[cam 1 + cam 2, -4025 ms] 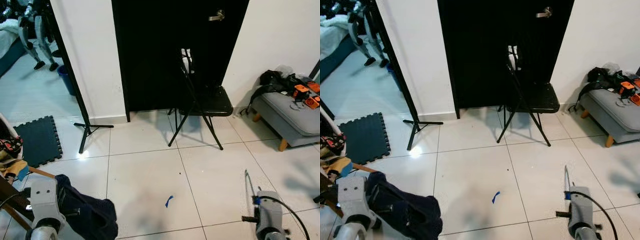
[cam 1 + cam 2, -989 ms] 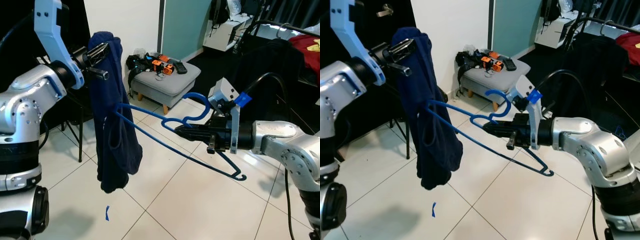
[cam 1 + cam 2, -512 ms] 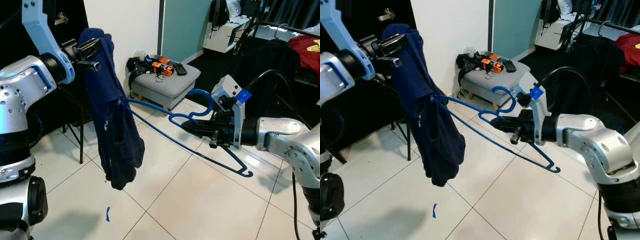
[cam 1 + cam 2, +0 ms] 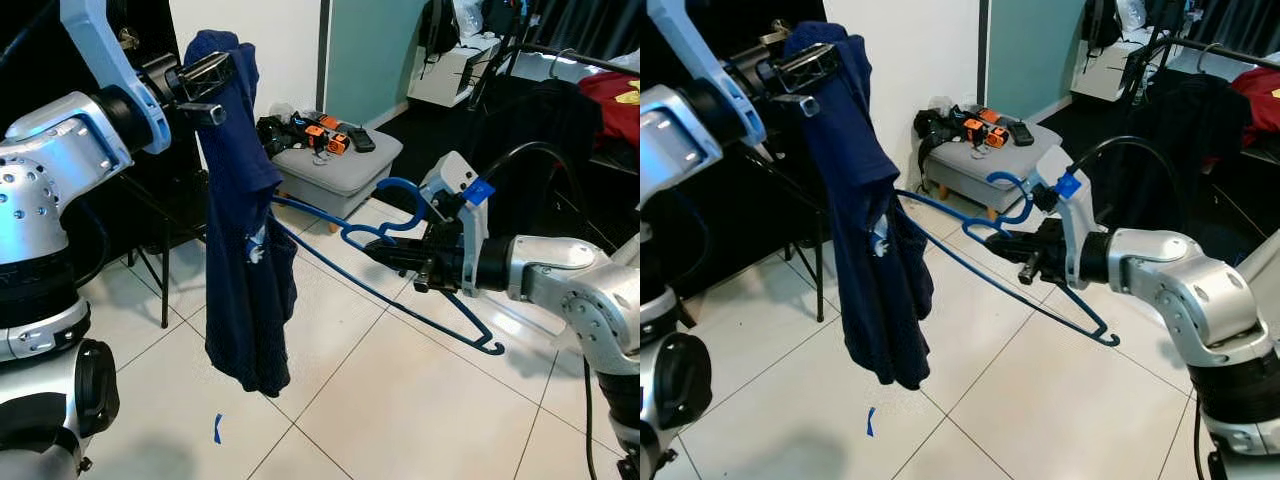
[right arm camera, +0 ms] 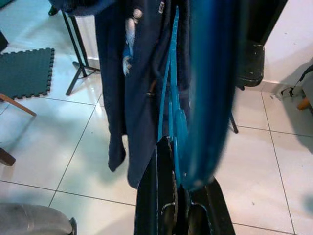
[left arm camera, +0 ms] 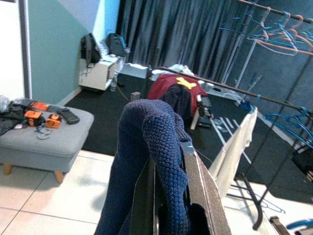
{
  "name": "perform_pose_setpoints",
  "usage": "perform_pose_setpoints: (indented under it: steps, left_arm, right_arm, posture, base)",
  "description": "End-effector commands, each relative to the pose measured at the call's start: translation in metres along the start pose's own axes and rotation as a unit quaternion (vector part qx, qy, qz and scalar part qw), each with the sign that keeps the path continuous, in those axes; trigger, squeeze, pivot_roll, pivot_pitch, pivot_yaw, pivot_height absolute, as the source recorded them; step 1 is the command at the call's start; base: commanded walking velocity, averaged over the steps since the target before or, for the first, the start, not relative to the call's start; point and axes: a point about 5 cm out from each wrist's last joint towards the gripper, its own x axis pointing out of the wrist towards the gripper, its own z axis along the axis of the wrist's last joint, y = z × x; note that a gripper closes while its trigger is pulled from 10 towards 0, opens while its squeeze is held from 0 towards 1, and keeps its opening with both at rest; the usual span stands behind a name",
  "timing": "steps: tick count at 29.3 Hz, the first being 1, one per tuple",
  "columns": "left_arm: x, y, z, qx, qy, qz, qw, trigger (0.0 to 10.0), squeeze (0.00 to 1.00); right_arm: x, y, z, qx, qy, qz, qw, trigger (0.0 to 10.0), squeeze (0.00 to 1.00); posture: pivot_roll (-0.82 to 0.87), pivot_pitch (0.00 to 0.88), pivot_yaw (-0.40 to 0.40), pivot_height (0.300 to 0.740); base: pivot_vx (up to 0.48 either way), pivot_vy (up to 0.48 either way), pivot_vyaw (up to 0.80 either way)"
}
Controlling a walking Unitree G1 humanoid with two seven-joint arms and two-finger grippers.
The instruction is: Hang hanger
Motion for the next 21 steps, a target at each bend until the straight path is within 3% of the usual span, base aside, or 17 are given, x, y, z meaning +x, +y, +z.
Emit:
perform_pose_setpoints:
  steps: [1, 3, 7, 13, 15, 21]
  left_arm:
    - [-0.001, -0.01, 0.004, 0.011, 0.0, -0.027, 1.0, 10.0, 0.0]
    - [-0.001, -0.011, 0.004, 0.01, 0.001, -0.027, 1.0, 10.0, 0.0]
    - [-0.007, -0.026, -0.006, 0.1, 0.008, -0.084, 0.991, 10.0, 0.0]
    - [-0.012, -0.032, -0.011, 0.161, 0.019, -0.115, 0.98, 10.0, 0.0]
    - [-0.018, -0.034, -0.014, 0.203, 0.031, -0.138, 0.969, 10.0, 0.0]
    - [-0.027, -0.04, -0.007, 0.226, 0.016, -0.163, 0.96, 10.0, 0.0]
  right_arm:
    - [0.002, 0.001, 0.004, -0.003, -0.008, 0.005, 1.0, 10.0, 0.0]
    - [0.002, 0.001, 0.005, -0.002, -0.008, 0.005, 1.0, 10.0, 0.0]
    - [0.005, 0.005, 0.004, -0.001, -0.011, 0.017, 1.0, 10.0, 0.0]
    - [0.008, 0.009, 0.002, 0.0, -0.009, 0.03, 1.0, 10.0, 0.0]
    - [0.008, 0.01, 0.0, 0.0, -0.004, 0.035, 0.999, 10.0, 0.0]
    - [0.012, 0.008, -0.004, 0.006, 0.008, 0.025, 1.0, 10.0, 0.0]
  posture:
    - [-0.09, 0.037, 0.012, 0.74]
    - [-0.09, 0.037, 0.012, 0.74]
    - [-0.08, 0.039, 0.012, 0.74]
    - [-0.08, 0.037, 0.009, 0.74]
    - [-0.08, 0.034, 0.005, 0.74]
    - [-0.08, 0.03, 0.001, 0.74]
  base:
    - [0.0, 0.0, 0.0]
    - [0.0, 0.0, 0.0]
    - [0.0, 0.0, 0.0]
    - [0.0, 0.0, 0.0]
    - [0.0, 0.0, 0.0]
    - [0.0, 0.0, 0.0]
